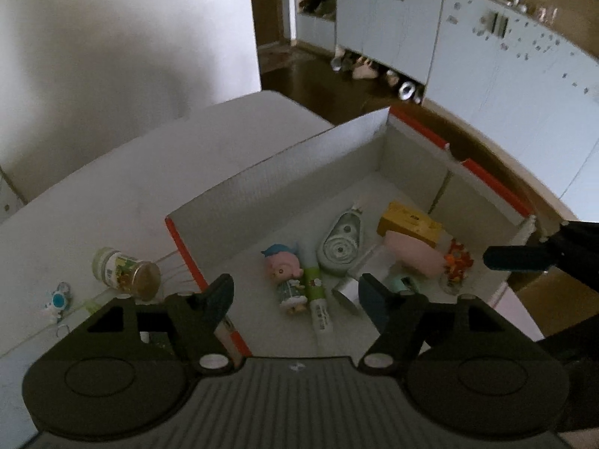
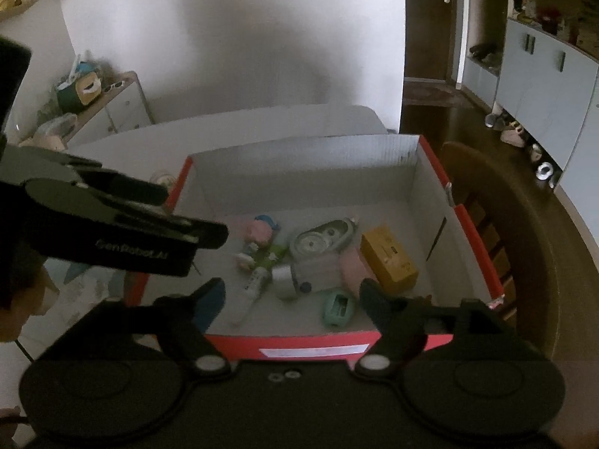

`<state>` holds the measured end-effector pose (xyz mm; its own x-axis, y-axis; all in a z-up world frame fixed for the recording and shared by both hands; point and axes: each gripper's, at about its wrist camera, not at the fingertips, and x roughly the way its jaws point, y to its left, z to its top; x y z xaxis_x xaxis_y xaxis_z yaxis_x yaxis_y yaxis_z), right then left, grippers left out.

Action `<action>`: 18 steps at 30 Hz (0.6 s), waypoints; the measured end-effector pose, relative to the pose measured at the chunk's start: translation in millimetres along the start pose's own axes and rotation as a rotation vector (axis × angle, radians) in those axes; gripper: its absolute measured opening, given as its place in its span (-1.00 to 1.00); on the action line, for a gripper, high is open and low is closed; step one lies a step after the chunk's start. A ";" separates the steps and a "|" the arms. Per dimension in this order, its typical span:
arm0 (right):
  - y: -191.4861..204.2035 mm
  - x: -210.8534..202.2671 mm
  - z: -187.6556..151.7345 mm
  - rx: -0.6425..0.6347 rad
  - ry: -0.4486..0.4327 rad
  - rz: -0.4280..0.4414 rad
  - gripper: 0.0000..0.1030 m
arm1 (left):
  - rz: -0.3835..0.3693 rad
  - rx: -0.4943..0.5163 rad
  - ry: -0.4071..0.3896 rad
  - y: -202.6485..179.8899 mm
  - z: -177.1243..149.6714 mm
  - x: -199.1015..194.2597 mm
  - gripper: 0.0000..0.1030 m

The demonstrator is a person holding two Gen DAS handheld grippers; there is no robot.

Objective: Organize rigid objects
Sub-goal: 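Open the left tool to drop the doll while the right tool releases the sharpener, then withdraw both tools from the box toward the items on the table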

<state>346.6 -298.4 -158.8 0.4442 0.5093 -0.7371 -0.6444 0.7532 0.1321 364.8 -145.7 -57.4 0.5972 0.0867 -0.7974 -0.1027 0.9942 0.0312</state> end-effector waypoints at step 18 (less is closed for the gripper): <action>71.1 -38.9 -14.5 0.051 -0.128 -0.046 0.93 | -0.082 -0.044 -0.113 54.5 -54.4 -67.3 0.54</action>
<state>274.5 -270.6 -130.3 0.5502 0.5200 -0.6534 -0.5906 0.7955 0.1358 275.7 -100.8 -34.8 0.6903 0.0140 -0.7234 -0.0829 0.9948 -0.0598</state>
